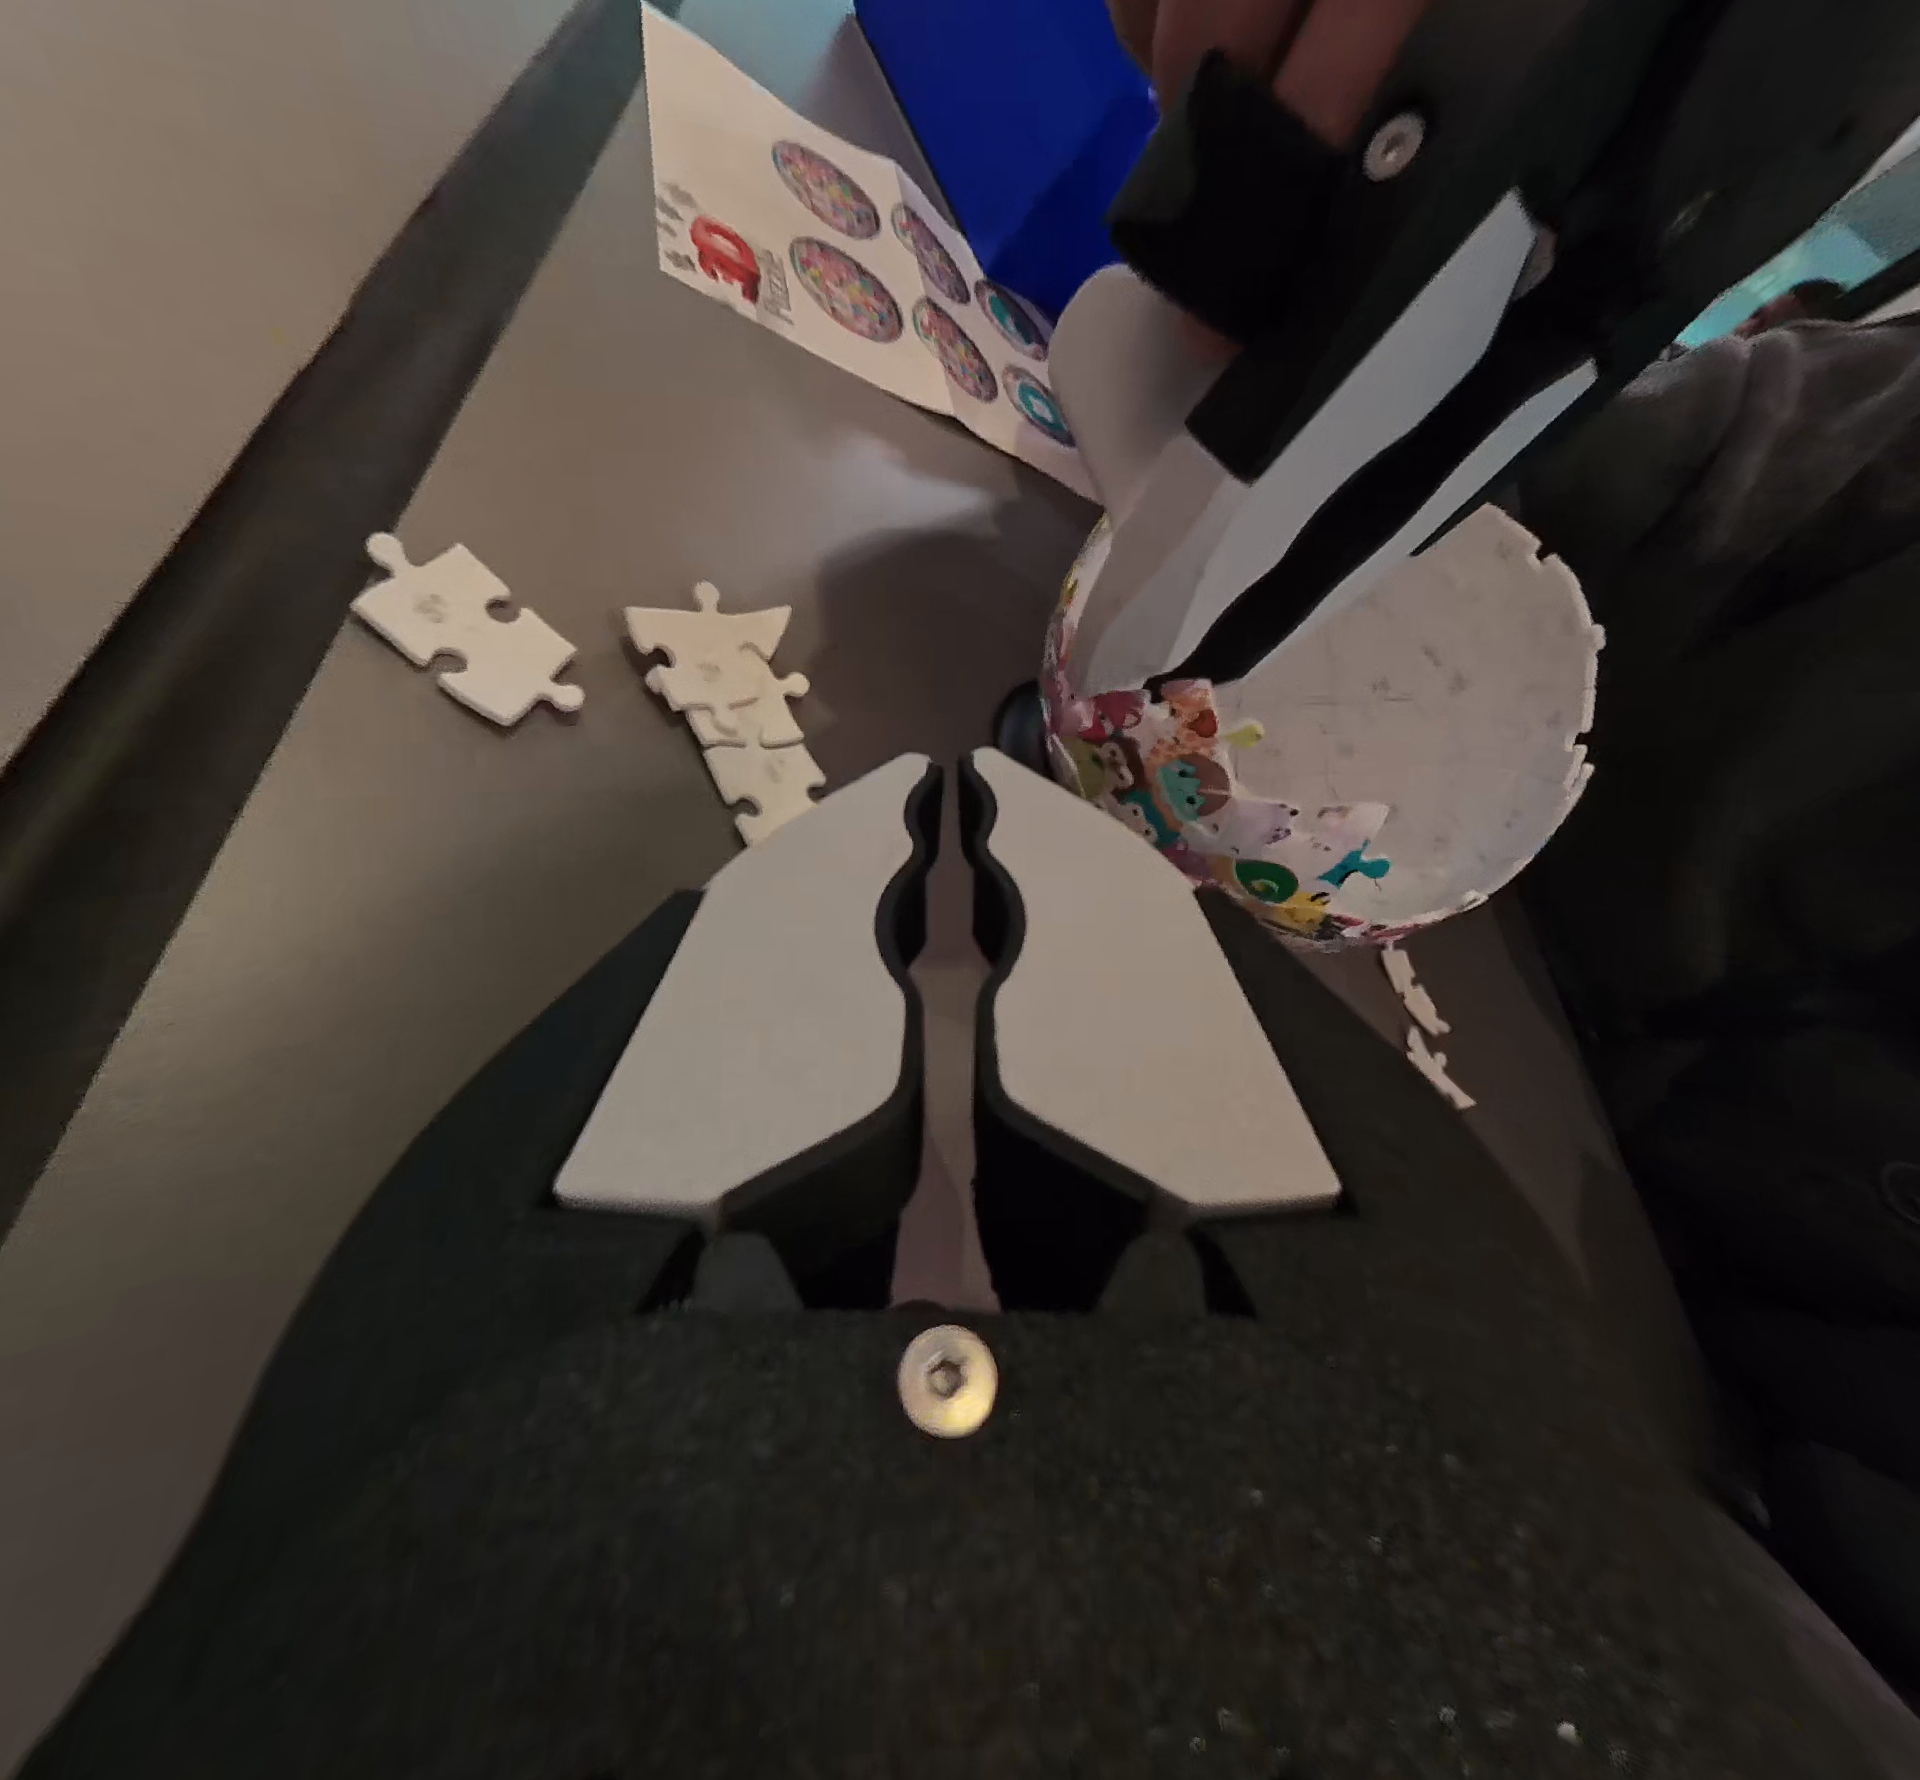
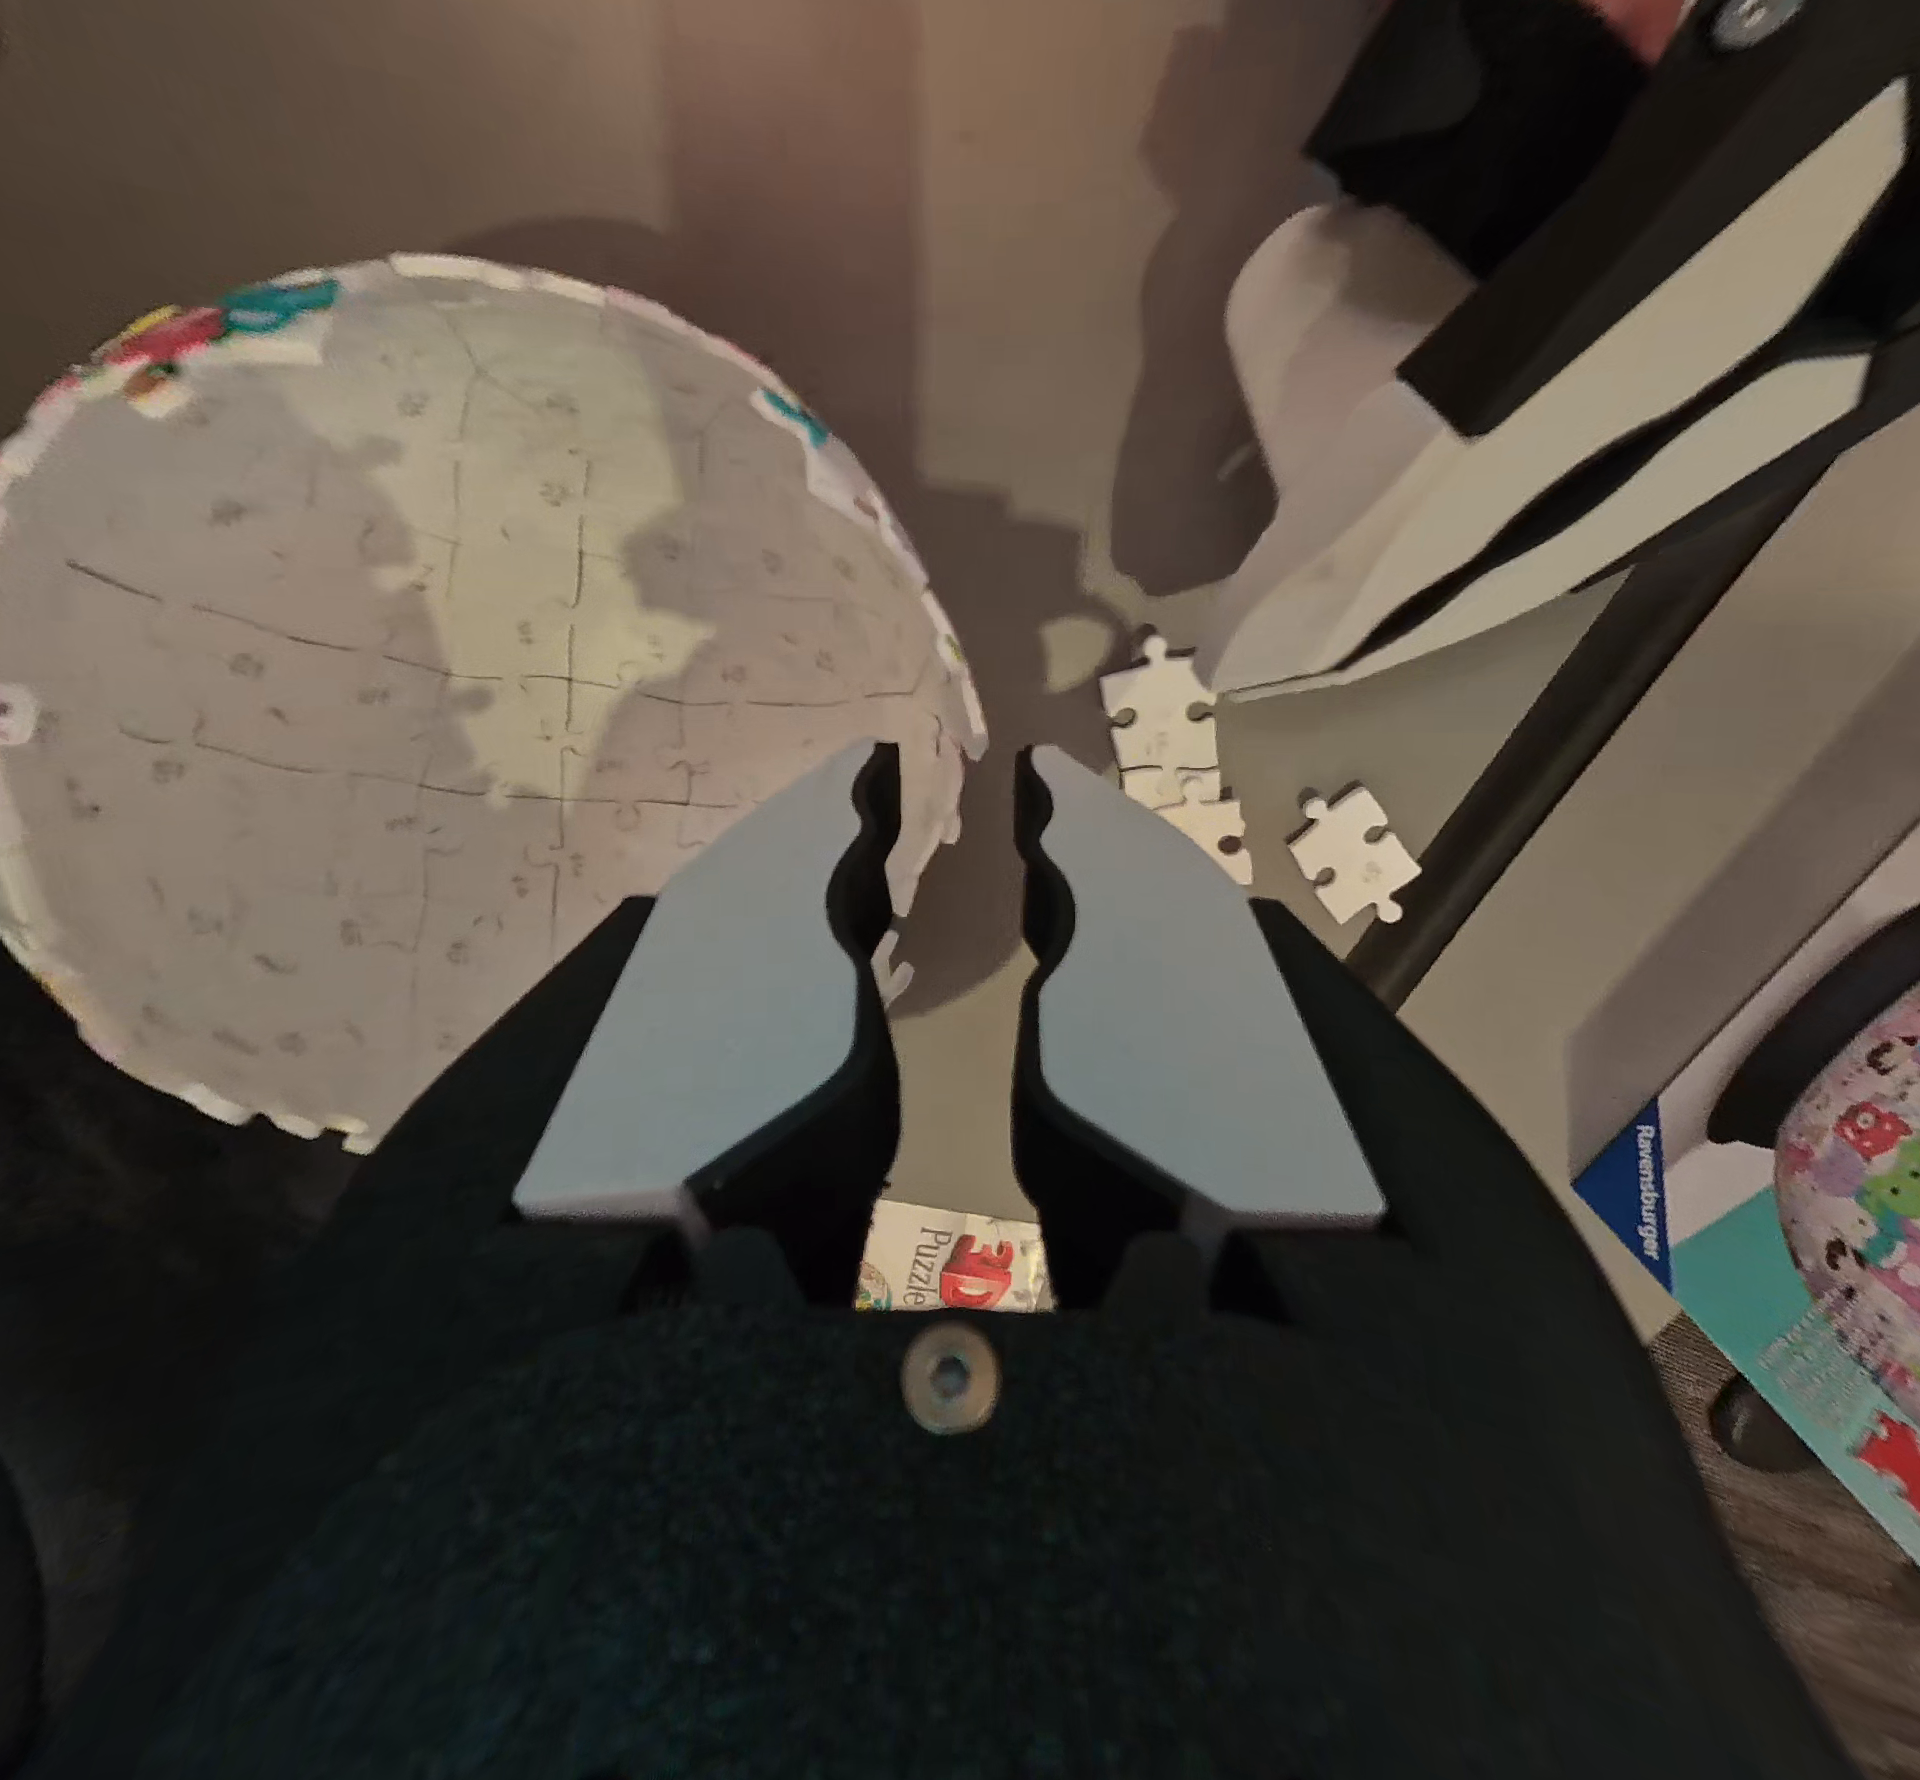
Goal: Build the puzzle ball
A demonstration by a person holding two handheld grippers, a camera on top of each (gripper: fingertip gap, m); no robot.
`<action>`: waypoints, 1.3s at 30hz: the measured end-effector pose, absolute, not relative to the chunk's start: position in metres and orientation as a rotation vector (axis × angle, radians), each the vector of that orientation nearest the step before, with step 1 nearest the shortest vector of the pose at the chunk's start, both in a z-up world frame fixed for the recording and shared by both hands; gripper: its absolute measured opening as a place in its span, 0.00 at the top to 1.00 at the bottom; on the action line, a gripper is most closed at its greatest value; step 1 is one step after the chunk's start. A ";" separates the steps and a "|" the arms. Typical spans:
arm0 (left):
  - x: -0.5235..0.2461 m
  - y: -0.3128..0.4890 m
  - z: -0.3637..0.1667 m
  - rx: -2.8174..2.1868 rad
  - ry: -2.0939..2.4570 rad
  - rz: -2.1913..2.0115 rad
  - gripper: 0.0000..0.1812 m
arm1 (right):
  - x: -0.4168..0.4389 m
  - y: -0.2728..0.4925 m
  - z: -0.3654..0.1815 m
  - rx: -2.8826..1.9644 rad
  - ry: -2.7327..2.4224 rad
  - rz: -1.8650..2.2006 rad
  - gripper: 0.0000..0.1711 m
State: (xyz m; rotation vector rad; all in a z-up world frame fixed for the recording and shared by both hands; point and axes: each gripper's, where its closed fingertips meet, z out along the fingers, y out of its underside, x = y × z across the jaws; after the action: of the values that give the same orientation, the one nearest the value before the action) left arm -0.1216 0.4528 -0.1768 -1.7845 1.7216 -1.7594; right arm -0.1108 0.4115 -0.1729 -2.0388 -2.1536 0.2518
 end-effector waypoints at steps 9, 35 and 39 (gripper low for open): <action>-0.125 0.460 -0.160 -1.715 1.602 -1.942 0.99 | -0.111 0.417 -0.168 -2.034 -2.211 0.277 0.89; -0.123 0.451 -0.166 -1.740 1.688 -1.934 0.97 | -0.113 0.411 -0.178 -2.078 -2.326 0.368 0.97; -0.123 0.451 -0.167 -1.744 1.691 -1.931 0.97 | -0.113 0.410 -0.178 -2.081 -2.331 0.354 0.98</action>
State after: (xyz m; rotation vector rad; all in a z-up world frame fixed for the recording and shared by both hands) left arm -0.1229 0.4508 -0.1671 -1.7436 1.6909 -1.9315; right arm -0.1126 0.4100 -0.1782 -2.0806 -2.3313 0.3541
